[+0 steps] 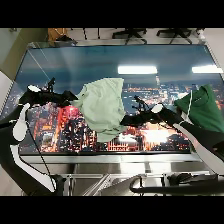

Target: Fold the shirts.

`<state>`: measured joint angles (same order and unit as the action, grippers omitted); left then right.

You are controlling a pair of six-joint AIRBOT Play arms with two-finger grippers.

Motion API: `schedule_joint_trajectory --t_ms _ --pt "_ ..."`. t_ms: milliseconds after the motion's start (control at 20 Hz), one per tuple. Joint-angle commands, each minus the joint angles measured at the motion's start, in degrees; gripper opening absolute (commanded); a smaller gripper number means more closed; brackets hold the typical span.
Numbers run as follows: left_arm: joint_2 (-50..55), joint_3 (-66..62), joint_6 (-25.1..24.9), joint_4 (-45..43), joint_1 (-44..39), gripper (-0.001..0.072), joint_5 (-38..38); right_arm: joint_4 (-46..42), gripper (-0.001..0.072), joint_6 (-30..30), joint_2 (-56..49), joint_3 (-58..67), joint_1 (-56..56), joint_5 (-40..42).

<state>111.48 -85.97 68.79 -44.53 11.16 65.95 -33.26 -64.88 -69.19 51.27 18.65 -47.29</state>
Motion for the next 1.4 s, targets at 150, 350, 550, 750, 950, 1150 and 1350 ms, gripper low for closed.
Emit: schedule_joint_trajectory --t_ms 150,350,550,750,950,1150,1350 --pt "4.9 -6.7 1.1 -0.7 0.1 0.0011 3.1 6.7 0.0022 5.6 -2.3 0.0 0.4 0.8" --pt "1.3 -11.1 1.2 -0.7 0.5 0.0010 7.9 7.3 0.0023 8.3 0.1 2.2 -1.2 -1.5" --pt "-11.2 -17.6 1.2 -0.2 -0.7 0.0010 12.8 6.3 0.0023 8.4 7.1 15.7 -10.1 -10.7" --pt "-26.5 -29.0 3.2 6.4 -2.6 0.0010 14.1 6.3 0.0023 8.1 12.8 39.0 -15.9 -18.3" --pt "-41.7 -35.1 5.2 6.6 -2.1 0.0011 12.2 5.4 0.0022 5.9 16.2 56.4 -18.7 -22.6" --pt "-60.0 -25.0 5.2 1.1 3.8 0.0011 3.8 -0.5 0.0023 5.0 22.2 61.5 -18.9 -22.5" --pt "-70.4 -15.8 5.1 -3.7 15.1 0.0011 4.8 -8.2 0.0023 4.8 26.1 61.4 -18.9 -22.9"
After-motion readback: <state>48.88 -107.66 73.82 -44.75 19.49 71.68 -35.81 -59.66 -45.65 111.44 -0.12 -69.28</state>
